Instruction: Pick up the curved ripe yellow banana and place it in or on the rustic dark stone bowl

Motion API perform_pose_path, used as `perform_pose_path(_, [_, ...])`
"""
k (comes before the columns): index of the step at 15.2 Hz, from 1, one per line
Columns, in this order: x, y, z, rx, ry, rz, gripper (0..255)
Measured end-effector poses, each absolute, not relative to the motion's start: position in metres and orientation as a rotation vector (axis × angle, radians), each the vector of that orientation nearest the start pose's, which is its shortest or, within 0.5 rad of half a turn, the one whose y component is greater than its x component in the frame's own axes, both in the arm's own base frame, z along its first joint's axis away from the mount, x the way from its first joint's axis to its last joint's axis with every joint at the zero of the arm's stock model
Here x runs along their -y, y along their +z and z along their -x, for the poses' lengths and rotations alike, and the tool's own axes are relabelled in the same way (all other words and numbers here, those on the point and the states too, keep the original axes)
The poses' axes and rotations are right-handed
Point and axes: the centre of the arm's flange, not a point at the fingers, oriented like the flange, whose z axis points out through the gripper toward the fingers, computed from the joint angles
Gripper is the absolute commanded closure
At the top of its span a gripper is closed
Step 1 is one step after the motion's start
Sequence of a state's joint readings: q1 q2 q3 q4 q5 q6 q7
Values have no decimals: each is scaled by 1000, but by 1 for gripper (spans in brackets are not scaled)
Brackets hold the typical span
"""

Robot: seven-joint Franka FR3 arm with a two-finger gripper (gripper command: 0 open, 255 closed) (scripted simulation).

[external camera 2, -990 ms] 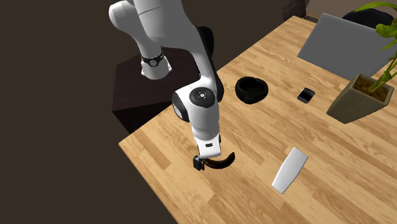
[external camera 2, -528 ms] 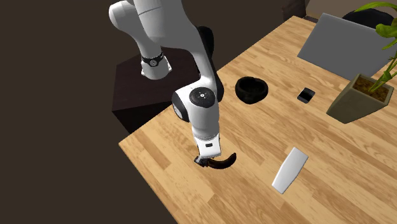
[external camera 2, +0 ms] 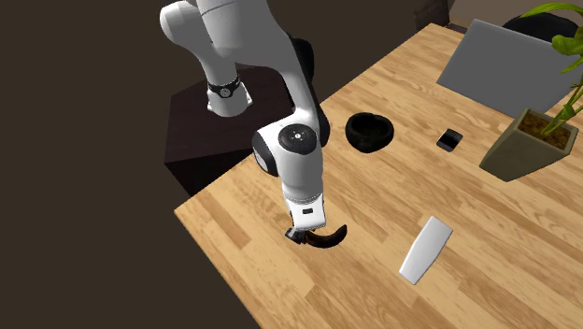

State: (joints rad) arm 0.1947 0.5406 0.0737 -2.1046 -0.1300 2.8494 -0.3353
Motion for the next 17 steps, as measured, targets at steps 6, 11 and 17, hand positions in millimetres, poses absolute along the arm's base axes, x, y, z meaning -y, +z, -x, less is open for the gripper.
perform_pose_path(6, [-163, 207, -572, 1093, -326, 2949, 255])
perform_pose_path(11, [-164, 234, -573, 1093, -327, 2949, 255])
perform_pose_path(17, [-163, 266, -574, 1093, -327, 2949, 255])
